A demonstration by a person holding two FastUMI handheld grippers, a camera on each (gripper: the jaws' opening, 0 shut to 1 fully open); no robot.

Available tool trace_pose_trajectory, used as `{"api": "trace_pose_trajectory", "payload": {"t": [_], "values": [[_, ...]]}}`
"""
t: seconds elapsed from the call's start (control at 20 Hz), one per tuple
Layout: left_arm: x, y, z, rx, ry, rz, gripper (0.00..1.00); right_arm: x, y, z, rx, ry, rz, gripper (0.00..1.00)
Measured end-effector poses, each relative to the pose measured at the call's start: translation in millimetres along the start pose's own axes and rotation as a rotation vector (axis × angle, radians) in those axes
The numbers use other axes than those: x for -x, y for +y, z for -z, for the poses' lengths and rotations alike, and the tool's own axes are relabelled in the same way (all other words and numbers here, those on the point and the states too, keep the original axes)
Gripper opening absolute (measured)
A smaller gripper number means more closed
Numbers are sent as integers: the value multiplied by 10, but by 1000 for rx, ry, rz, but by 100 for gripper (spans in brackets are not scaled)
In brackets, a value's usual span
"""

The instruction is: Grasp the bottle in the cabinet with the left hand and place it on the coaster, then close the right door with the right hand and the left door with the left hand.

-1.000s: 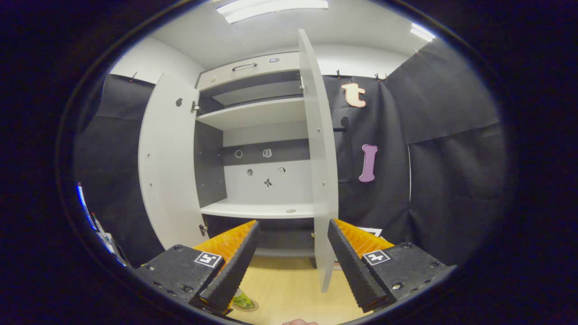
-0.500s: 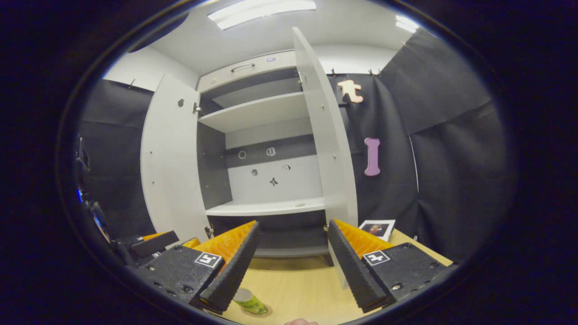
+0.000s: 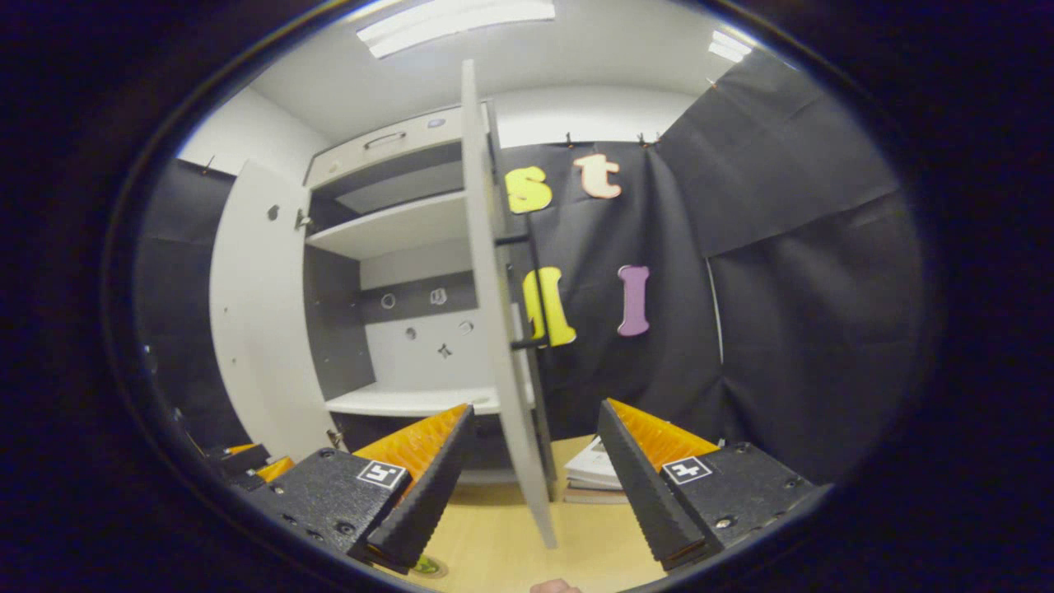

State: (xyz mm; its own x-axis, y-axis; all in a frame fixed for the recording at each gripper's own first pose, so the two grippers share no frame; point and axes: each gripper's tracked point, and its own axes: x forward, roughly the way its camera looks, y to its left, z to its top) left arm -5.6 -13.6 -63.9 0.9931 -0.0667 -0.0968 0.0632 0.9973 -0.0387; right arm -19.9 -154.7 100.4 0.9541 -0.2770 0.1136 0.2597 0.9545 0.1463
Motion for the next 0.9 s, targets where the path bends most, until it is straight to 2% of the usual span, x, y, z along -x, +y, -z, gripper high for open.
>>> {"api": "trace_pose_trajectory", "payload": {"t": [0.1, 0.2, 0.25, 0.35, 0.4, 0.5, 0.65, 0.7, 0.75, 0.9], "values": [[-2, 39, -13, -4, -17, -11, 95, -198, -235, -241, -19, -10, 62, 98], [-3, 64, 4, -5, -18, -19, 99, -401, -310, -370, -42, -7, 70, 98], [-4, 69, 22, -2, -15, -18, 95, -497, -348, -376, -46, -4, 75, 98], [-19, 81, 28, 4, -19, -20, 95, -634, -377, -359, -43, -1, 82, 98], [-25, 101, 41, 3, -19, -26, 99, -679, -364, -343, -44, 2, 81, 98], [-52, 143, 55, -5, -22, -40, 95, -716, -285, -304, -46, 9, 62, 98], [-92, 200, 86, 3, -26, -55, 95, -723, -266, -303, -8, -7, 90, 98], [-111, 199, 104, 8, -21, -54, 95, -721, -242, -310, 6, -5, 92, 93], [-129, 204, 116, 11, -17, -53, 95, -718, -240, -315, 16, -6, 97, 98], [-168, 223, 120, 22, -25, -53, 95, -699, -180, -321, 36, -8, 105, 98]]}}
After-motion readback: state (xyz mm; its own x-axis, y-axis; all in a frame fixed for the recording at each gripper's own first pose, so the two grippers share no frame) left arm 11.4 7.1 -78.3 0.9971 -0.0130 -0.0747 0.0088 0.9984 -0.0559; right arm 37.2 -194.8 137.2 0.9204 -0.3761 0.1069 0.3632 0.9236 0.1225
